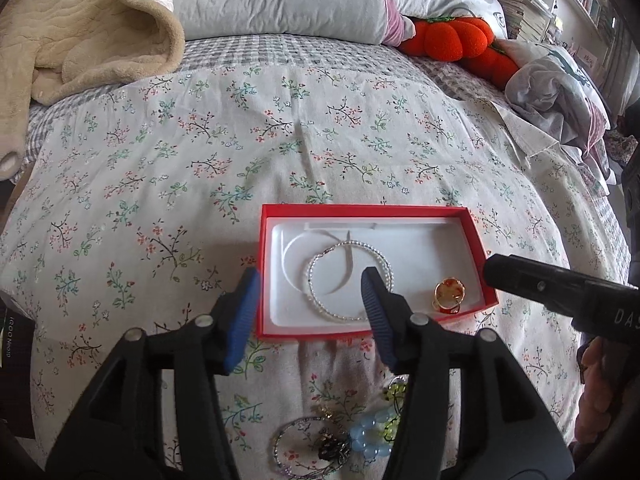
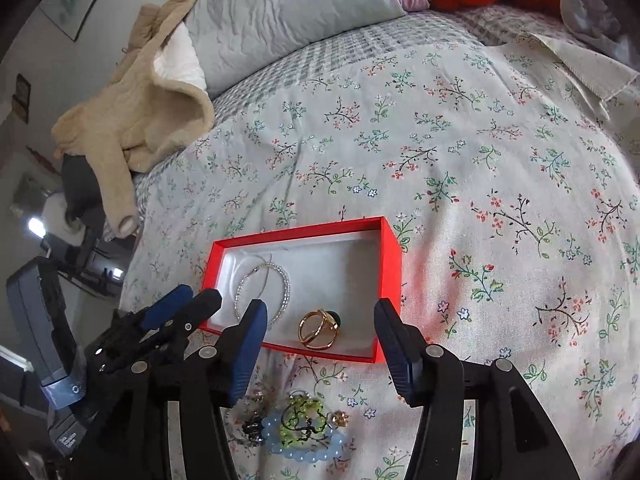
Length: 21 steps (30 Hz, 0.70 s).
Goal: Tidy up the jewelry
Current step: 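Release the pearl bracelet into the red box while the right tool drops the ring in, then withdraw both open tools from the red box back to the jewelry pile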
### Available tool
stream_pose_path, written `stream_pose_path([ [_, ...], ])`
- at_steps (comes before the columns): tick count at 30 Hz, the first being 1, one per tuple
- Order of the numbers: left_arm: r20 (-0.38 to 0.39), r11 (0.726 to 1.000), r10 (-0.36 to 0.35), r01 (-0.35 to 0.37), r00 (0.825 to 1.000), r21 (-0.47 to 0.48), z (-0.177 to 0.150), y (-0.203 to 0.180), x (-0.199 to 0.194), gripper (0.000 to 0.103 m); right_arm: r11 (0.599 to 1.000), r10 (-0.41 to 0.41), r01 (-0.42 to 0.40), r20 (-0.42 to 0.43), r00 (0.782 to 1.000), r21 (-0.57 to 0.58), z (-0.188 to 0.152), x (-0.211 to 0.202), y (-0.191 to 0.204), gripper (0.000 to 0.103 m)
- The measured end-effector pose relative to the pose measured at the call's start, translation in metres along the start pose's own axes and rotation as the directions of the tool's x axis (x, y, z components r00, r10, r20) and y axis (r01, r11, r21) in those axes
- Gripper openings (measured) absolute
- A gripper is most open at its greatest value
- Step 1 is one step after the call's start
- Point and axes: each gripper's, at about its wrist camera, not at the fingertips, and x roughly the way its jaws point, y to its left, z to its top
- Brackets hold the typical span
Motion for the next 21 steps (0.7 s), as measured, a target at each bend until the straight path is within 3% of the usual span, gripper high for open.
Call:
stream_pose_path([
  [6,0.011,0.999,0.048,-0.048,0.999,0.026,-0.015,0.008,-0.017,0.079,0.996,-0.062,0.062,0.009,0.998,-0.066,-0.012,-0.016,-0.004,0.065],
  [15,-0.067,0.995,0.069,-0.064,0.995,0.074,-0.055,0.022,-0.016,0.082,0.982,-0.097,0.086,-0.057,0.994,-0.17,-0.056,-0.016,-0.002,0.071],
  [21,-0.126,0.995,0.047,-0.036,0.991,0.09,-0.078,0.031,-0.014,0.082,0.981,-0.14,0.119,-0.134,0.981,-0.155,-0.079,-0.008,-0.011,0.071],
])
